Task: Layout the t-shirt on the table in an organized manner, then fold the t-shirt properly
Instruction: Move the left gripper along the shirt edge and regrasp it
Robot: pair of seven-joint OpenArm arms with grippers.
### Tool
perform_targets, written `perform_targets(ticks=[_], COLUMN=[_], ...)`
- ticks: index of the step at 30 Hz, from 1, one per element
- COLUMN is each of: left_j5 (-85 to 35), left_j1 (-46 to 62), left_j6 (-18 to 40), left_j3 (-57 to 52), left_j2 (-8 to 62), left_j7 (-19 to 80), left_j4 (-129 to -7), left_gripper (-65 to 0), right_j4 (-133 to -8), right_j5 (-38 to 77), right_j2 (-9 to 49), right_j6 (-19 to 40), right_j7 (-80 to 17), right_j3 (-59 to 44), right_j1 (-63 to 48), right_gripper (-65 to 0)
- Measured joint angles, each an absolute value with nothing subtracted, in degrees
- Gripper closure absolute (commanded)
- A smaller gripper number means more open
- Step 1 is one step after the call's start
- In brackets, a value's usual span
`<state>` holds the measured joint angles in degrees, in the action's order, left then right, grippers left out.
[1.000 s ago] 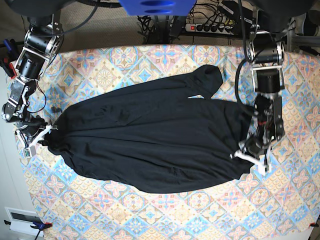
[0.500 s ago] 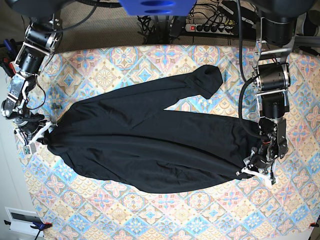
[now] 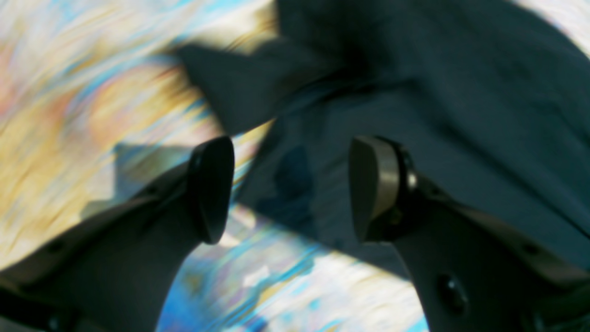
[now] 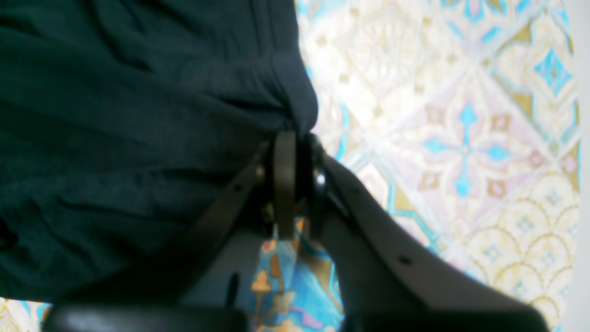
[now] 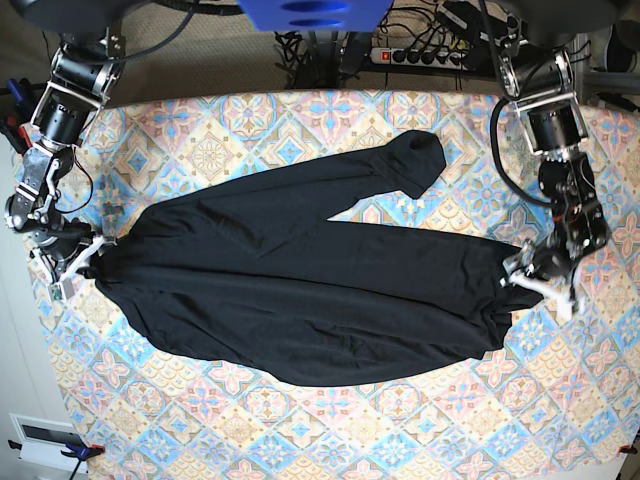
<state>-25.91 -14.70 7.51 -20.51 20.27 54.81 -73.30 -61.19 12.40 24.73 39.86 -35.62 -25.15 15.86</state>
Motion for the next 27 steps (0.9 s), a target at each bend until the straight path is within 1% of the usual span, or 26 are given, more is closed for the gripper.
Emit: perform_targets(ticks=[4,7,10,12,14,16,17,19,20,21,23,25,27], left_j5=[-26.2,-26.3,-26.5,-26.5,-25.7,-26.3,-26.3,-26.7,-27.0,-27.1,-27.4,-27.4,-27.1], left_j1=[-10.4,-9.5,-9.8,-10.2,-10.3,-10.3,-10.2,-9.8,-9.7,-9.0,-7.2,-4.4,-0.9], left_j6=[7.8,8.1,8.3,8.1,7.6,7.8,7.8,8.0,8.3,8.2,8.3,8.6,8.6], left_j3=[-21.5,-21.1,-20.4,-17.6,-15.7,-14.2,-13.3,-12.9,-12.9,-13.0,-14.4,-16.2,-17.7], left_j2=[19.7,19.3,19.5,20.1,20.2,20.2,20.2,20.2,20.1,20.1,20.0,19.7,19.5], left_j7=[55.2,50.3,48.0,47.2,46.5,46.2,46.0,46.0,46.1,46.7,51.5,55.9,58.9], left_j4=[-74.5,-71.5,-68.5,-67.8,-67.7,-67.8,-67.8,-67.9,-68.2,-69.1,-72.6,-77.4,-82.4], left_gripper=[-36.8,-36.8,-36.6,-34.7,-29.9,-20.0,-13.4,-2.5,0.0,0.0,-1.3,0.0,0.0], right_j4=[-61.2,-61.2,-61.2,-61.2,-61.3,-61.3,-61.3,-61.4,-61.4,-61.4,-61.4,-61.5,-61.5], right_j5=[12.7,12.5,12.5,12.5,12.4,12.5,12.5,12.5,12.5,12.5,12.5,12.6,12.4], right_j2=[24.3,24.5,24.6,24.6,24.6,24.6,24.6,24.6,24.6,24.6,24.6,24.6,24.6], right_j6=[39.9,39.9,39.9,39.9,39.9,39.9,39.9,39.9,39.9,39.9,39.9,39.9,39.8], right_j7=[-35.4,-35.6,-35.6,-35.5,-35.6,-35.6,-35.5,-35.6,-35.6,-35.6,-35.6,-35.5,-35.6], right_j3=[-25.0,-25.0,-25.0,-25.0,-25.0,-25.0,-25.0,-25.0,-25.0,-25.0,-25.0,-25.0,-25.1], right_j1=[16.1,16.0,15.9,15.9,15.9,15.9,15.9,15.9,15.9,15.9,15.9,15.9,15.9], right_gripper=[0.0,0.0,0.0,0.0,0.0,0.0,0.0,0.0,0.0,0.0,0.0,0.0,0.0])
